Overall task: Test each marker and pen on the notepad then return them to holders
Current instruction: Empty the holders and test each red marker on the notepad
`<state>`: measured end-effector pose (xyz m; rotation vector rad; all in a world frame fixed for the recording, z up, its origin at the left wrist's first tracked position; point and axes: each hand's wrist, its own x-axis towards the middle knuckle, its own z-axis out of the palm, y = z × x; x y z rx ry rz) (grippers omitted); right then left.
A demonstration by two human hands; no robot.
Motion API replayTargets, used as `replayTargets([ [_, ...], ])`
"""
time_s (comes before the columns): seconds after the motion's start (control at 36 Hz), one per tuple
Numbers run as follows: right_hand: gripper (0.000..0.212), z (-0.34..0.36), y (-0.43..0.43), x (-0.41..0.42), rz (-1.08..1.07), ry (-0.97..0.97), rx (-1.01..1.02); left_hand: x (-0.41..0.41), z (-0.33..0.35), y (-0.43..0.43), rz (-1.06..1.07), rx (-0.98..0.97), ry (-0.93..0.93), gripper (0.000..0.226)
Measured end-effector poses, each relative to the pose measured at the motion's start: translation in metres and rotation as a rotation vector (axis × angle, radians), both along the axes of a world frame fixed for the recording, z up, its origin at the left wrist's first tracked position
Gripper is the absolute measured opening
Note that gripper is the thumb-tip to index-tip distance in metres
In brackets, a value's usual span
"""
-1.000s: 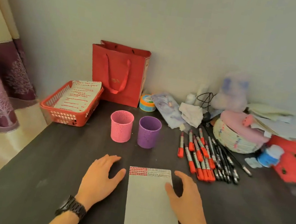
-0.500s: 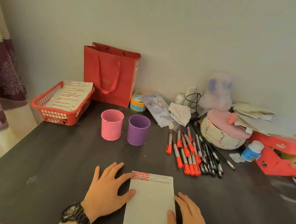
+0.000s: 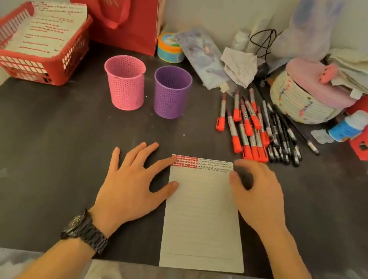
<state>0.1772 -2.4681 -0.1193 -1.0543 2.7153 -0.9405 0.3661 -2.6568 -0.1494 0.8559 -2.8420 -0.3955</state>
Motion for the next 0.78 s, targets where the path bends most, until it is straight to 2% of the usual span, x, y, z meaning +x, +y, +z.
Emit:
replayTargets([
  [0.17, 0.031, 0.024, -0.079, -0.052, 0.018, 0.110, 0.027, 0.001, 0.005, 0.001, 0.005, 0.009, 0.033, 0.072],
  [0.28, 0.034, 0.031, -0.117, -0.077, 0.022, 0.204, 0.161, 0.001, 0.006, 0.001, 0.012, 0.010, 0.036, 0.072],
  [0.36, 0.035, 0.029, -0.131, -0.089, -0.001, 0.281, 0.256, 0.001, 0.006, 0.001, 0.025, 0.026, 0.051, 0.068],
  [0.47, 0.048, 0.021, -0.137, -0.093, -0.042, 0.380, 0.447, 0.002, 0.005, 0.002, 0.018, 0.025, 0.045, 0.065],
  [0.61, 0.049, 0.021, -0.139, -0.085, -0.076, 0.452, 0.514, 0.001, 0.007, 0.000, 0.008, 0.030, 0.029, 0.069],
  [0.69, 0.038, 0.026, -0.139, -0.081, -0.103, 0.386, 0.474, 0.001, 0.008, 0.000, 0.014, 0.031, 0.015, 0.071],
  [0.78, 0.033, 0.033, -0.130, -0.076, -0.141, 0.179, 0.314, 0.002, 0.008, 0.000, 0.018, 0.027, -0.002, 0.071],
])
